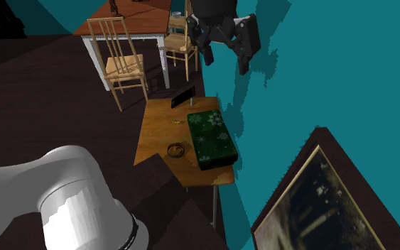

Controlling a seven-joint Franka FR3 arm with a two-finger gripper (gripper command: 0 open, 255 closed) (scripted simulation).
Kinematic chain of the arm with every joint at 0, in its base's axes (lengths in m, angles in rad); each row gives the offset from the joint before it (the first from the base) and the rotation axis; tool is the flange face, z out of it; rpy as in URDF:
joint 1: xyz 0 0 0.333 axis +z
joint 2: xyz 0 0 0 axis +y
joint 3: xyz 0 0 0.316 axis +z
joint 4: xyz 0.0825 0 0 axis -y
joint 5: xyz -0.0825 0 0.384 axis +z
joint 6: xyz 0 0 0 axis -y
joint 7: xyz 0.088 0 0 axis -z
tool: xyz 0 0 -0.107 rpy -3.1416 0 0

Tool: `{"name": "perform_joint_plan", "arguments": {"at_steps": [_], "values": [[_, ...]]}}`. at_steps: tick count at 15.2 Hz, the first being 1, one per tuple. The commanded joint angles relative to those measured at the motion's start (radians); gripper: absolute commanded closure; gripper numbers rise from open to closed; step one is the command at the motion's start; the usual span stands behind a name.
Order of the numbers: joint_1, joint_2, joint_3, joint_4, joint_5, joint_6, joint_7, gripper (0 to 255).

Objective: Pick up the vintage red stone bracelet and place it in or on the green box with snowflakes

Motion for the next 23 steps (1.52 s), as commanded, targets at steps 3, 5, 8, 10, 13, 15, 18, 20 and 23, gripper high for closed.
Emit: {"name": "perform_joint_plan", "arguments": {"at_steps": [3, 5, 8, 10, 13, 15, 18, 20, 23], "values": [[0.012, -0.017, 0.019, -0.07, 0.008, 0.053, 0.018, 0], [0.024, -0.03, 0.039, -0.137, 0.017, 0.106, 0.036, 0], [0.044, -0.04, 0.071, -0.23, 0.03, 0.189, 0.065, 0], [0.057, -0.04, 0.094, -0.288, 0.039, 0.246, 0.085, 0], [0.078, -0.029, 0.131, -0.367, 0.053, 0.336, 0.117, 0], [0.092, -0.013, 0.158, -0.415, 0.062, 0.399, 0.14, 0], [0.11, 0.026, 0.202, -0.478, 0.072, 0.499, 0.178, 0], [0.119, 0.061, 0.234, -0.514, 0.078, 0.57, 0.206, 0], [0.125, 0.132, 0.289, -0.558, 0.077, 0.683, 0.255, 0]]}}
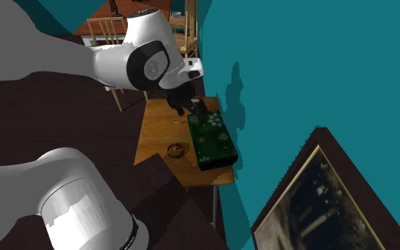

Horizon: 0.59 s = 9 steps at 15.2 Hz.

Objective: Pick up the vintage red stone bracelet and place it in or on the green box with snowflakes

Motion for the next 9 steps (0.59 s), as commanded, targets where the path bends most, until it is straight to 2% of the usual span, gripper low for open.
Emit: {"name": "perform_joint_plan", "arguments": {"at_steps": [1, 4, 6, 9], "values": [[-0.005, 0.062, 0.037, -0.026, -0.007, 0.09, 0.033, 0], [-0.022, 0.159, 0.108, -0.051, -0.031, 0.21, 0.099, 0], [-0.053, 0.234, 0.168, -0.059, -0.067, 0.291, 0.157, 0], [-0.151, 0.357, 0.292, -0.056, -0.179, 0.407, 0.284, 0]]}}
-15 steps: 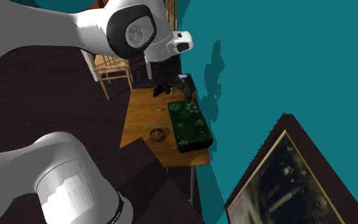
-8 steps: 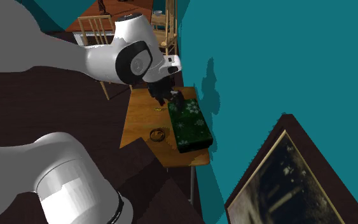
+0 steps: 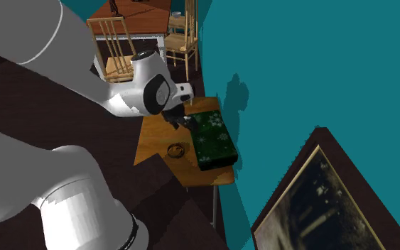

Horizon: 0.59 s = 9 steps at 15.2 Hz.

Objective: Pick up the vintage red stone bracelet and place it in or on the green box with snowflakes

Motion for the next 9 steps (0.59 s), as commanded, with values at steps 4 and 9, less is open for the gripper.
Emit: {"name": "perform_joint_plan", "arguments": {"at_steps": [4, 9], "values": [[-0.362, 0.237, 0.343, 0.049, -0.472, 0.137, 0.423, 0], [-0.321, 0.646, 0.276, 0.219, -1.213, -0.057, 1.016, 0]]}}
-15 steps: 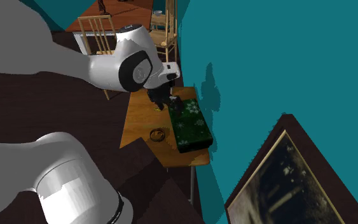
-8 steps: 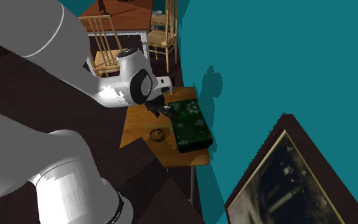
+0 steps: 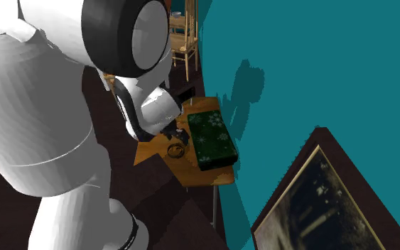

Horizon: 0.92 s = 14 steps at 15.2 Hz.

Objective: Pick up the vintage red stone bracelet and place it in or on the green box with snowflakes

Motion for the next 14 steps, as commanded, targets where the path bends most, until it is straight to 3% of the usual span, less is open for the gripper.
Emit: {"name": "perform_joint_plan", "arguments": {"at_steps": [1, 3, 4, 11, 14], "values": [[0.102, 0.152, -0.091, 0.067, -0.223, -0.074, 0.182, 0], [0.175, 0.258, -0.146, 0.118, -0.329, -0.124, 0.268, 0], [0.185, 0.272, -0.153, 0.125, -0.342, -0.13, 0.279, 0], [0.229, 0.41, -0.238, 0.2, -0.487, -0.166, 0.353, 0], [0.229, 0.41, -0.237, 0.2, -0.487, -0.166, 0.354, 0]]}}
